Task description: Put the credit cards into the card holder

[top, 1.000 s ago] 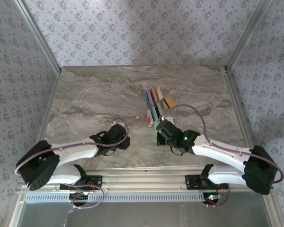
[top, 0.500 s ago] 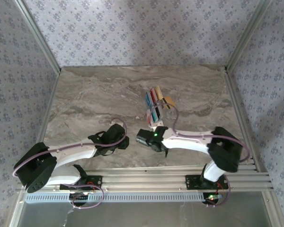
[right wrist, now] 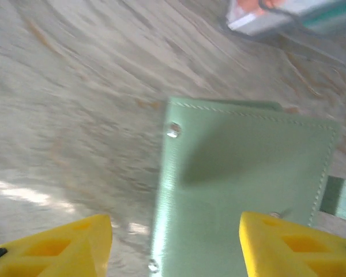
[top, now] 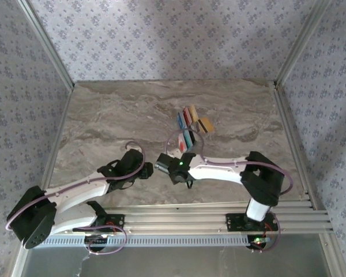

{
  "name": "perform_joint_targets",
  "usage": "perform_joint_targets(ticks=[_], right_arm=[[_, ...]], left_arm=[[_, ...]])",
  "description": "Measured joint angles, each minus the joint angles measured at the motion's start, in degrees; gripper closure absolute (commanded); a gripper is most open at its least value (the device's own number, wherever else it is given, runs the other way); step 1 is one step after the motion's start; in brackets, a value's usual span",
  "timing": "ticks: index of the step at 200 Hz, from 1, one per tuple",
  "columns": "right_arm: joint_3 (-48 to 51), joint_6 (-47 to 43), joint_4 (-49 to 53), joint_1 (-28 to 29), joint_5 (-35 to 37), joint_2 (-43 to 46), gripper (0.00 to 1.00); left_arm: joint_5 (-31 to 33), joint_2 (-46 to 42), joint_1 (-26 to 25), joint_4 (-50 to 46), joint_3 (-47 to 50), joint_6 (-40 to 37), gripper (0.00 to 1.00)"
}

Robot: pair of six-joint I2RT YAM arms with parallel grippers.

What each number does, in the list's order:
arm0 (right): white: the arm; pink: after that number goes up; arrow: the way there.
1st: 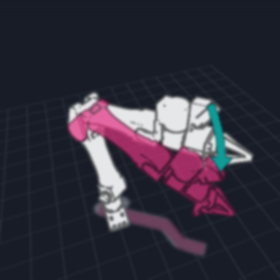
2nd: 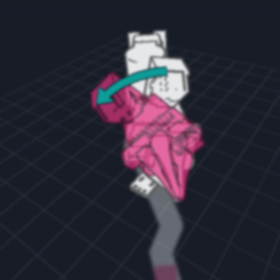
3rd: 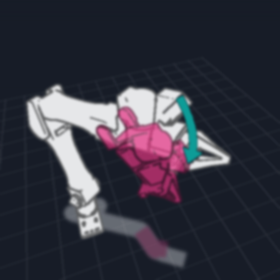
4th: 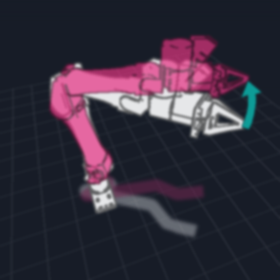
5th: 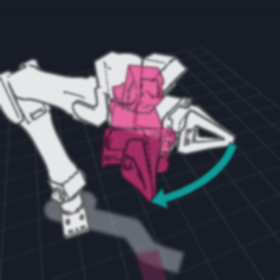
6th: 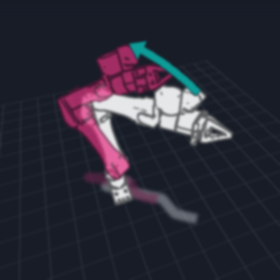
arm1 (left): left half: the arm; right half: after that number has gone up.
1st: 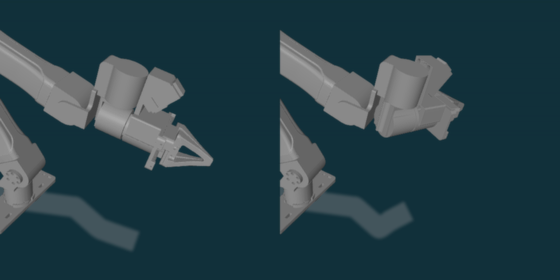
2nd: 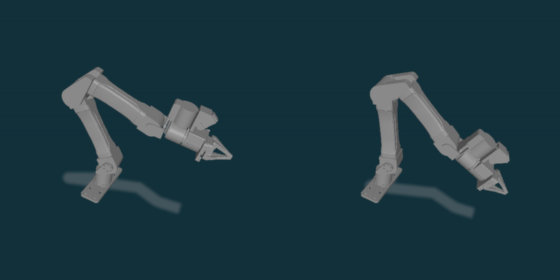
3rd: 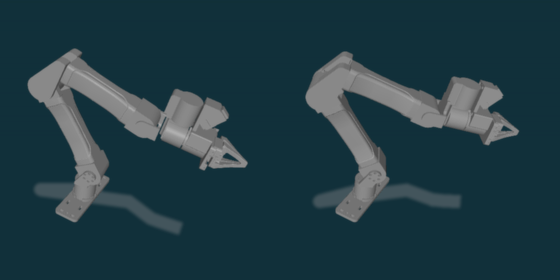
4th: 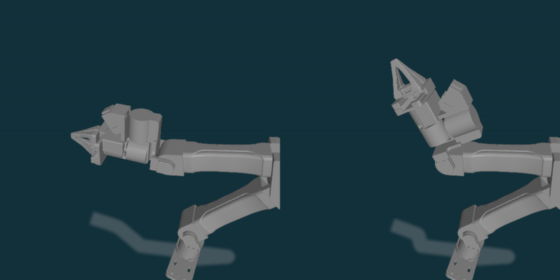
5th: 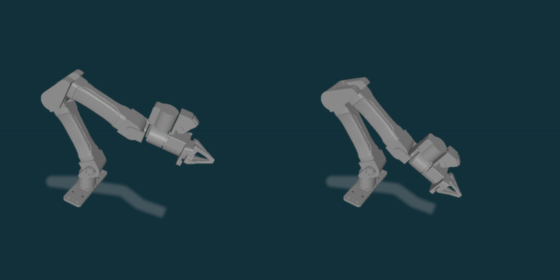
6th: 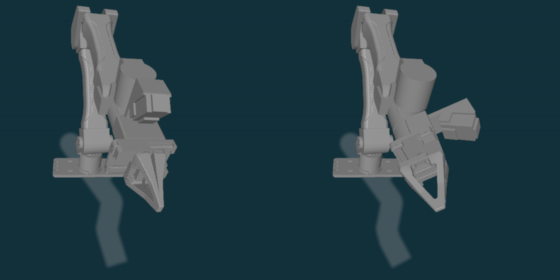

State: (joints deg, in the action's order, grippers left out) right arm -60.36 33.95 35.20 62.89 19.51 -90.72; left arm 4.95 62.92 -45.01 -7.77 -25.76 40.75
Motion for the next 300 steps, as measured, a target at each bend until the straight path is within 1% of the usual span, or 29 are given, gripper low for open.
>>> perform_joint_targets(ticks=[19,34,45,59,69,86,100,120,146,208,244,300], right_arm=[[2.9,-0.2,-1.1,-3.2,0.4,7.6,0.42],[6.2,-0.2,-1.5,-6.6,0.7,12.7,0.44],[8.0,-0.2,-0.9,-8.4,1.1,14.7,0.45],[9.5,-0.3,-1.1,-9.4,1.0,15.2,0.47],[12.9,-0.6,-4.3,-11.4,-1.7,17.0,0.48],[17.9,-0.6,-4.7,-16.8,-4.2,20.2,0.49],[19.2,-0.6,-5.3,-19.2,-5.7,20.5,0.49],[19.3,-0.7,-7.0,-19.8,-7.4,19.8,0.51],[19.3,-0.9,-9.3,-20.3,-8.9,18.2,0.56],[19.3,-1.0,-12.5,-21.9,-10.9,16.4,0.70],[19.3,-1.0,-13.2,-22.5,-11.4,15.9,0.75],[19.3,-1.0,-13.2,-22.5,-11.9,15.1,0.77]], left_arm=[[-0.8,0.6,-0.7,0.2,0.0,-0.6,0.45],[-1.4,2.3,-2.4,0.3,-0.8,-1.3,0.41],[-1.8,3.3,-3.2,0.4,-1.5,-1.5,0.39],[-2.1,3.8,-3.7,0.6,-2.2,-2.1,0.37],[-1.6,7.5,-5.4,-0.7,-5.1,-2.8,0.37],[-1.8,16.2,-8.7,0.4,-12.6,-4.3,0.36],[-1.7,20.4,-10.3,0.8,-16.7,-5.3,0.35],[-1.3,24.7,-11.6,0.4,-21.0,-6.5,0.35],[-0.6,29.4,-12.8,0.0,-25.2,-7.3,0.37],[0.4,36.0,-13.1,-1.2,-28.3,-7.7,0.41],[1.1,37.1,-13.1,-1.5,-29.8,-7.7,0.43],[1.9,37.7,-13.1,-1.5,-29.9,-7.7,0.44]])
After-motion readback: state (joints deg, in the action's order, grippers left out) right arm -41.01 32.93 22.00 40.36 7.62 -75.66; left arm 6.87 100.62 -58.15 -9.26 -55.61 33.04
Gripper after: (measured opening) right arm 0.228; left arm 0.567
